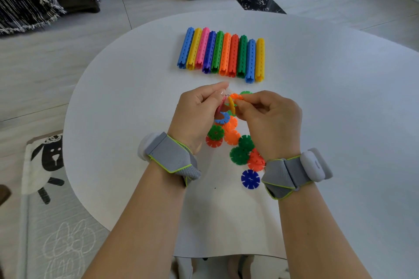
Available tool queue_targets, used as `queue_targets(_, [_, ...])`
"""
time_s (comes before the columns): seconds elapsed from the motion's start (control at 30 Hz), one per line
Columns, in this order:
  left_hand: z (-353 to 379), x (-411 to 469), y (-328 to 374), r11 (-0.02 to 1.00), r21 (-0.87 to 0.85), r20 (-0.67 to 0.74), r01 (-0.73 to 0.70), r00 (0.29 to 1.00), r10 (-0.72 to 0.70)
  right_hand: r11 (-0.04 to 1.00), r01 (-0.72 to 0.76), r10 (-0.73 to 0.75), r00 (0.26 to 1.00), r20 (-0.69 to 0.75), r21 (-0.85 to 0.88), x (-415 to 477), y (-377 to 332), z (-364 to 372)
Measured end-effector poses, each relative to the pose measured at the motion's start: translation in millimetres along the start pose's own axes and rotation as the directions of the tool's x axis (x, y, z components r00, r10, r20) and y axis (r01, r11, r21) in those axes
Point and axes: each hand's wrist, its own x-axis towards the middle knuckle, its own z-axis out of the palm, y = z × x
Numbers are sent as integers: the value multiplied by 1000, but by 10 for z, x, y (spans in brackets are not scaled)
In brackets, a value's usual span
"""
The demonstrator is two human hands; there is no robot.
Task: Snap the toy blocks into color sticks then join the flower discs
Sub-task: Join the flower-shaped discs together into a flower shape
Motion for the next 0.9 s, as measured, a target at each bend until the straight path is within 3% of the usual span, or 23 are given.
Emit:
queue_targets(0.13, [41, 17, -38, 999, 32, -56, 13, 998, -11, 992, 87, -93, 994, -58, -94, -23, 6, 47])
queue_targets(0.27, [-4, 21, -60, 999, 22, -111, 49, 993, -46, 958, 154, -126, 984, 124, -242, 0, 71, -4])
queue_targets(0.4, [-74, 40, -58, 999, -17, -116, 42, 992, -43, 933, 188, -145, 977, 157, -308, 4, 135, -48])
queue_targets(0.63, [-127, 16, -13, 993, -101, -54, 60, 996, -65, 830, 180, -30, 960, 279, -528, 19, 82, 88])
queue_targets(0.77, [-110, -3, 8, 986, -145, -58, 85, 994, -94, 829, 160, 13, 952, 305, -536, 41, 87, 124])
queue_targets(0.9, [-133, 6, 8, 986, -150, -58, 71, 995, -80, 904, 125, -3, 958, 288, -408, 50, 63, 87])
